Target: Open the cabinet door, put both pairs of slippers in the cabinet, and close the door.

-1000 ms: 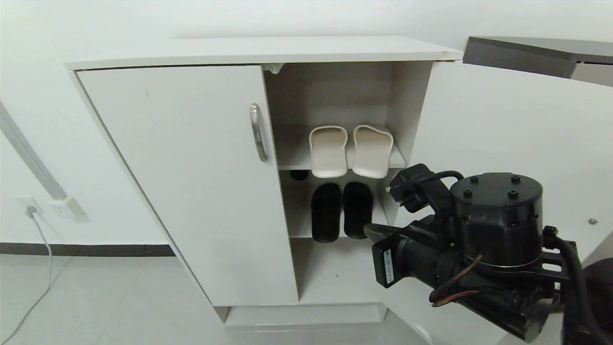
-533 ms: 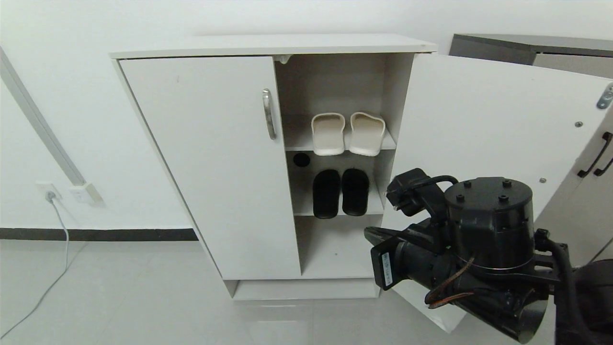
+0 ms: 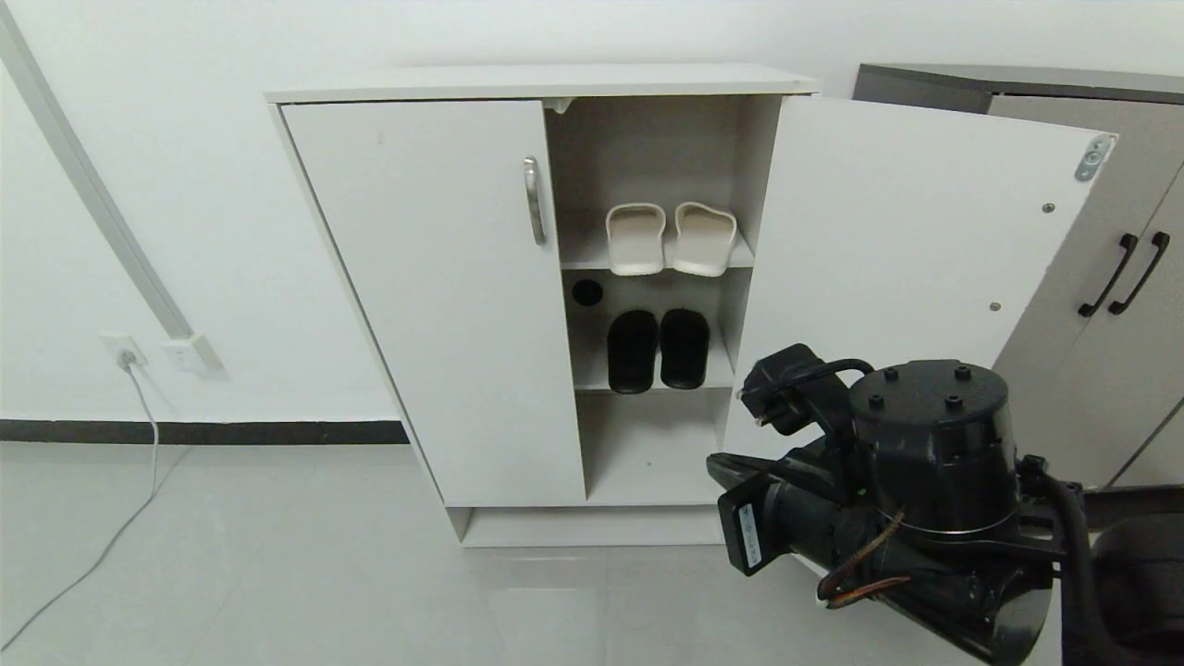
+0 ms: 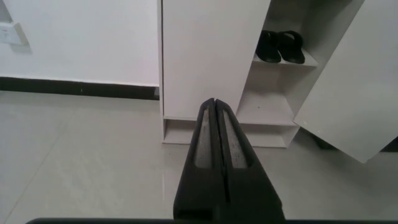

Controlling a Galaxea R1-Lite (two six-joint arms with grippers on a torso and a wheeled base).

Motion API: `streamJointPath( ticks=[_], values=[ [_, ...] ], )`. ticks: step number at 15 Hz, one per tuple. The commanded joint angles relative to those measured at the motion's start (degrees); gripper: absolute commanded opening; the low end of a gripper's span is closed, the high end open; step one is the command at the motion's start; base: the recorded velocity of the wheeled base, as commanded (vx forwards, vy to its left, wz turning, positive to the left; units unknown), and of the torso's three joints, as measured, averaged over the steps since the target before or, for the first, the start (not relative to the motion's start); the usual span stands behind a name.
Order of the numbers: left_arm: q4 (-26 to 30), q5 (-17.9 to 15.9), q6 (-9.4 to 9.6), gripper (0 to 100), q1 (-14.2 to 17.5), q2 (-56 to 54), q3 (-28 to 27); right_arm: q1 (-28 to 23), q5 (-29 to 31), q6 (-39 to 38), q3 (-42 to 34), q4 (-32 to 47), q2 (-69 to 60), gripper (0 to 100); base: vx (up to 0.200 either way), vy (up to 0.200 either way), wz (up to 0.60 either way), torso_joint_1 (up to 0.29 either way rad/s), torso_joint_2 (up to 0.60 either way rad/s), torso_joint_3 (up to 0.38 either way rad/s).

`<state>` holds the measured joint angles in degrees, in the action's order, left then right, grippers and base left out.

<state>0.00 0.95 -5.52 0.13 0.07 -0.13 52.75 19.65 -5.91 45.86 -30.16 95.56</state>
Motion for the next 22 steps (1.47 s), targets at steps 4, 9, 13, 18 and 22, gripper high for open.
streamJointPath(
  ticks=[4, 9, 13, 18, 22],
  values=[
    [0.0, 0.02, -0.01, 0, 0.04, 0.01, 0.05, -0.1, -0.05, 0.11, -0.33, 0.01, 1.47, 0, 0.0, 0.0, 0.0, 0.0, 0.0, 0.0],
    [0.0, 0.02, -0.1, 0, 0.04, 0.01, -0.04, -0.28, 0.04, 0.38, -0.95, -0.07, 2.7, 0, 0.0, 0.0, 0.0, 0.0, 0.0, 0.0],
    [0.0, 0.02, -0.1, 0, 0.04, 0.01, -0.04, -0.28, 0.04, 0.38, -1.04, -0.07, 2.79, 0, 0.0, 0.0, 0.0, 0.01, -0.17, -0.277],
    [0.0, 0.02, -0.1, 0, 0.04, 0.01, -0.04, -0.28, 0.12, 0.9, -1.48, -0.16, 2.96, 0, 0.0, 0.0, 0.0, 0.065, -0.52, -0.363],
    [0.0, 0.02, -0.1, 0, 0.04, 0.01, -0.04, -0.28, 0.21, 0.9, -1.56, -0.07, 3.05, 0, 0.0, 0.0, 0.0, 0.126, -0.47, -0.339]
  ],
)
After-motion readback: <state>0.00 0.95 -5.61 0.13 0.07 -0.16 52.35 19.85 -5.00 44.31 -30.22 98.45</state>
